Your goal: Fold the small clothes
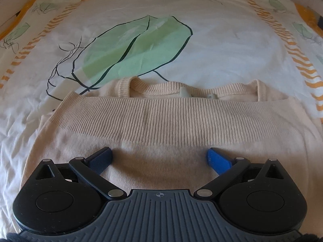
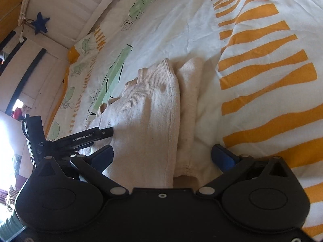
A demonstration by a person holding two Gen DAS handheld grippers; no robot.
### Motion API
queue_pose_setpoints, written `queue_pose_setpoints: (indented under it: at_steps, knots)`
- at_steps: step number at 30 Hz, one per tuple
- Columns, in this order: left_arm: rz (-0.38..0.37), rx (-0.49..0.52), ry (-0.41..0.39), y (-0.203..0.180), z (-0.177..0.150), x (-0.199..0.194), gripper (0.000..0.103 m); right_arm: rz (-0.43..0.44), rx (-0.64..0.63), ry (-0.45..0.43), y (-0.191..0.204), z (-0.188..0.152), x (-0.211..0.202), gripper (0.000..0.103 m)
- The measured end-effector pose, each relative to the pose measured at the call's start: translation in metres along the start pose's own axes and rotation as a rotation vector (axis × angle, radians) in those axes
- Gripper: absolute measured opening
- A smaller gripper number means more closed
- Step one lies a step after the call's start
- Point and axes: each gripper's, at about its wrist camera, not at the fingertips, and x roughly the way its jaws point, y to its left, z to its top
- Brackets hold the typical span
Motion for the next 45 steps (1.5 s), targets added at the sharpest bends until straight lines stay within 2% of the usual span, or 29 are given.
queue_pose_setpoints:
  at_steps: [7,10,14,18,21,24,27,29,31,34,36,41,45]
  knots:
    - [-0.051,0.026,-0.047,0.007,-0.012,-0.016,0.100,0.011,0.000,0.005,-0.002,0.001,-0.001,0.103]
    - [-0.080,0.028,-0.106,0.018,-0.009,-0.025,0.100,0.009,-0.005,0.003,-0.001,0.001,-0.001,0.103]
    - [-0.058,0.022,-0.167,0.036,0.005,-0.034,0.100,0.000,-0.014,0.002,0.001,-0.001,-0.001,0.103]
    - [0.019,-0.021,-0.184,0.052,0.027,-0.025,0.100,-0.004,-0.021,0.002,0.003,-0.002,0.000,0.103]
    - [0.066,-0.061,-0.157,0.063,0.042,-0.009,0.100,-0.007,-0.024,0.002,0.004,-0.002,0.000,0.103]
    - [0.072,-0.069,-0.099,0.066,0.050,0.012,0.100,-0.012,-0.037,0.005,0.005,-0.002,0.001,0.103]
    - [0.120,-0.091,-0.039,0.069,0.053,0.037,0.100,-0.020,-0.066,0.010,0.007,-0.003,0.002,0.103]
    - [0.100,-0.145,0.006,0.075,0.051,0.050,0.102,-0.024,-0.085,0.010,0.008,-0.003,0.003,0.103]
    - [0.105,-0.176,-0.012,0.077,0.049,0.049,0.102,-0.016,-0.085,-0.002,0.008,-0.004,0.004,0.103]
    - [0.124,-0.128,-0.023,0.072,0.049,0.043,0.099,0.008,-0.059,-0.031,0.005,-0.004,0.006,0.103]
    - [0.106,-0.112,-0.060,0.071,0.047,0.028,0.092,0.024,-0.045,-0.051,0.004,-0.004,0.007,0.103]
    - [0.015,-0.086,-0.123,0.067,0.031,-0.019,0.091,0.042,-0.018,-0.092,0.002,-0.004,0.009,0.103]
    - [-0.053,-0.051,-0.106,0.053,0.008,-0.044,0.091,0.063,0.002,-0.107,0.000,-0.002,0.010,0.103]
